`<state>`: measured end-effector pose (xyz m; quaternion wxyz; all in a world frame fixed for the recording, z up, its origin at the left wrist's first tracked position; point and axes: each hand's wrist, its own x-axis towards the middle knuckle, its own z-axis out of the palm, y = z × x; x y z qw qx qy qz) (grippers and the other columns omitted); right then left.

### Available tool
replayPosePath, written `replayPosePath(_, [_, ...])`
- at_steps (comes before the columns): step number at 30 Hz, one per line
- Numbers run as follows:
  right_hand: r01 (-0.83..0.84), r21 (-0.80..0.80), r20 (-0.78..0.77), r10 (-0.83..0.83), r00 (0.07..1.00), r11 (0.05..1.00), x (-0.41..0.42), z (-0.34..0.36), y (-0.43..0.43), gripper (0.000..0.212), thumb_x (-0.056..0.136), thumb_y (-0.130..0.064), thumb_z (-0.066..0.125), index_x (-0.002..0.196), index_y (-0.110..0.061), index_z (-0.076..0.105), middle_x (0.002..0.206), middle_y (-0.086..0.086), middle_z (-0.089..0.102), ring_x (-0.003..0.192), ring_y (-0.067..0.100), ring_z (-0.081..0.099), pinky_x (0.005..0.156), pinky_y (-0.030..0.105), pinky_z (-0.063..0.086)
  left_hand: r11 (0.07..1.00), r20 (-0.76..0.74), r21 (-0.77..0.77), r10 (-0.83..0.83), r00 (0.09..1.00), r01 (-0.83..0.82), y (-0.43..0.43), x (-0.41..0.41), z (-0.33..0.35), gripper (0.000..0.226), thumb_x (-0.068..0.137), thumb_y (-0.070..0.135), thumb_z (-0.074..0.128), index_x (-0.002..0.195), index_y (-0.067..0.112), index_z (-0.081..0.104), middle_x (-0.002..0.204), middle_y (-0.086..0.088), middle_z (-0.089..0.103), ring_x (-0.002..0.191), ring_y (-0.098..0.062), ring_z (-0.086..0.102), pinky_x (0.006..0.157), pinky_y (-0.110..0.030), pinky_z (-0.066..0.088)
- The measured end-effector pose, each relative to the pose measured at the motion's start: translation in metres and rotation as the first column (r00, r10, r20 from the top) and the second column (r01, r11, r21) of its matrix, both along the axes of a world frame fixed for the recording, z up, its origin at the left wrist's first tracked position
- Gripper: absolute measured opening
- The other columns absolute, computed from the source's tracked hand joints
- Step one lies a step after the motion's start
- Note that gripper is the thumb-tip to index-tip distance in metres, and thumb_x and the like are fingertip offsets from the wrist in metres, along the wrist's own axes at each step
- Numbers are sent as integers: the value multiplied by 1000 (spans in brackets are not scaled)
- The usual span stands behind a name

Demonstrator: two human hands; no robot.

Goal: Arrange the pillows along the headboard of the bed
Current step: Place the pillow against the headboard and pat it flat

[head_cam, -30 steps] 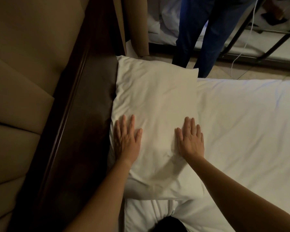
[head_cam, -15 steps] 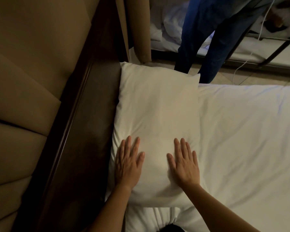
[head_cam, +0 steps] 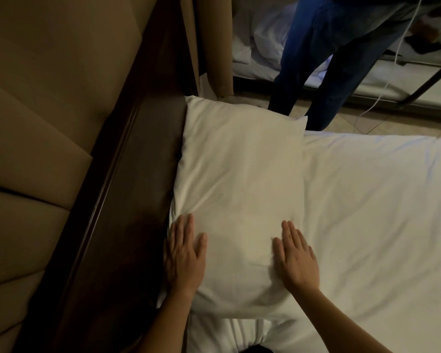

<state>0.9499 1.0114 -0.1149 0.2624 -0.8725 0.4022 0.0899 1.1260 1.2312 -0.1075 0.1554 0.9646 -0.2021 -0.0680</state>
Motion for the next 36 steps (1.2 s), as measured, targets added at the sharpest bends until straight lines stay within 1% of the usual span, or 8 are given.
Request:
replayPosePath(2, [61,-40,51,-59,997,997,4,9,-7,73,105,-64,7,167,-31,23,174,-3,23,159,17,20,127,41,24,998,2,-49,39,999,-39,-8,3,4,68,104,51,39,163,18,33,169,-3,31,155,-26,31,123,-47,29])
replayPosePath(4, [85,-78,111,-76,991,993,19,18,-17,77,103,-65,11,166,-24,30,172,5,28,157,24,25,126,42,25,993,34,-108,59,998,-55,-22,12,10,67,105,48,42,162,13,34,169,-6,31,155,-29,30,123,-49,29])
replayPosePath(7, [33,-124,145,-15,989,992,58,23,-32,76,105,-64,12,168,-24,20,174,9,19,159,29,18,129,43,18,989,125,-124,-65,990,81,-53,41,20,64,106,46,43,163,17,33,170,-9,27,158,-30,21,127,-48,21])
replayPosePath(12, [-29,-125,223,56,973,992,135,14,-41,64,106,-68,9,165,-48,-5,177,-3,-3,162,24,-3,129,44,3,957,143,-139,-237,961,256,-127,97,27,60,109,50,34,165,34,20,174,-5,13,161,-28,5,129,-48,13])
replayPosePath(15, [-67,-138,206,95,974,988,154,-2,-46,61,106,-69,7,161,-54,-14,175,-8,-13,160,22,-13,128,47,-3,949,107,-94,-291,951,301,-143,122,10,61,108,55,26,165,41,10,175,1,4,161,-23,-3,130,-46,8])
replayPosePath(18, [-63,-165,195,95,976,984,149,-17,-53,63,105,-71,7,161,-53,-15,175,-12,-11,160,16,-11,129,46,-3,970,85,-38,-235,968,238,-125,136,-16,62,107,58,26,165,41,11,175,4,6,160,-23,3,129,-44,12])
replayPosePath(24, [-12,-177,153,39,987,984,140,-33,-61,69,103,-74,5,163,-46,-15,174,-16,-12,160,9,-11,129,44,-4,981,186,-27,-181,966,190,-114,142,-46,62,108,60,27,165,41,13,174,3,15,159,-23,15,127,-42,20])
replayPosePath(36, [90,-5,-18,-91,996,996,111,-25,-74,74,103,-71,5,167,-36,-11,175,-13,-12,162,19,-6,130,49,4,981,83,11,-193,978,192,-110,145,-40,64,106,62,25,165,39,15,173,1,16,157,-23,20,127,-41,20])
